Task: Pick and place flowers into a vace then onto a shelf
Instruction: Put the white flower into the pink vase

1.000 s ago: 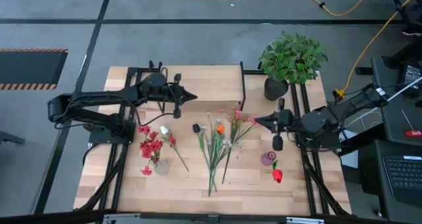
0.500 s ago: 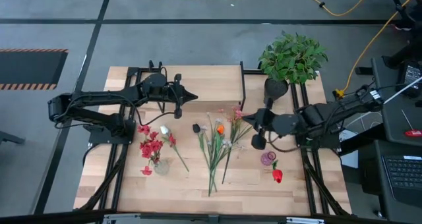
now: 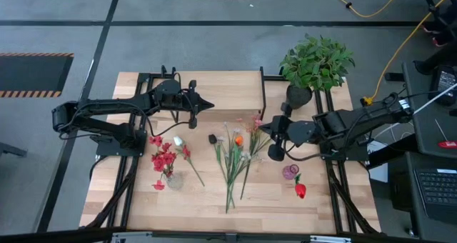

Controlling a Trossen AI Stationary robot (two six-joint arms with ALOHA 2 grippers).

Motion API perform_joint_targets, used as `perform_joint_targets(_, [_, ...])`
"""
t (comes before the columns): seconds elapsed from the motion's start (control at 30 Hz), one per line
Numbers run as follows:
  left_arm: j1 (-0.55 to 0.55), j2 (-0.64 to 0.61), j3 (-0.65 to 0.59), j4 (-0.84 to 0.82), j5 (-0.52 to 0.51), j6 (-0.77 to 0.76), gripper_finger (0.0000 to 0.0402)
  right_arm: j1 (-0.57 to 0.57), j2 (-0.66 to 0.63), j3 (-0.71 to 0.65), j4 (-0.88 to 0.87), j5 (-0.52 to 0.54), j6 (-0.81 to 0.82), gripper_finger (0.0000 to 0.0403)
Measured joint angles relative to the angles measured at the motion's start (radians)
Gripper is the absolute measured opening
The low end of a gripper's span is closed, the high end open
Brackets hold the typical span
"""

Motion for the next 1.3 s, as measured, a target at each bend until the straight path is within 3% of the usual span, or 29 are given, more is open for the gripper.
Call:
perform_joint_targets(0.43, [-0.017,0.000,-0.001,-0.046,0.002,0.146,0.0005,-0.020,-0.044,0.000,-0.083,-0.032,-0.031,0.0008])
perform_joint_targets(0.97, [-0.053,0.000,-0.001,-0.075,-0.008,0.155,0.0008,-0.022,-0.044,0.000,-0.105,-0.031,-0.025,0.0008])
perform_joint_targets(1.13, [-0.053,0.000,-0.001,-0.084,-0.009,0.162,0.0038,-0.022,-0.044,0.000,-0.105,-0.031,0.004,0.0008])
perform_joint_targets(1.3, [-0.053,0.000,-0.001,-0.083,-0.012,0.265,0.0090,-0.022,-0.044,0.000,-0.105,-0.031,0.004,0.0008])
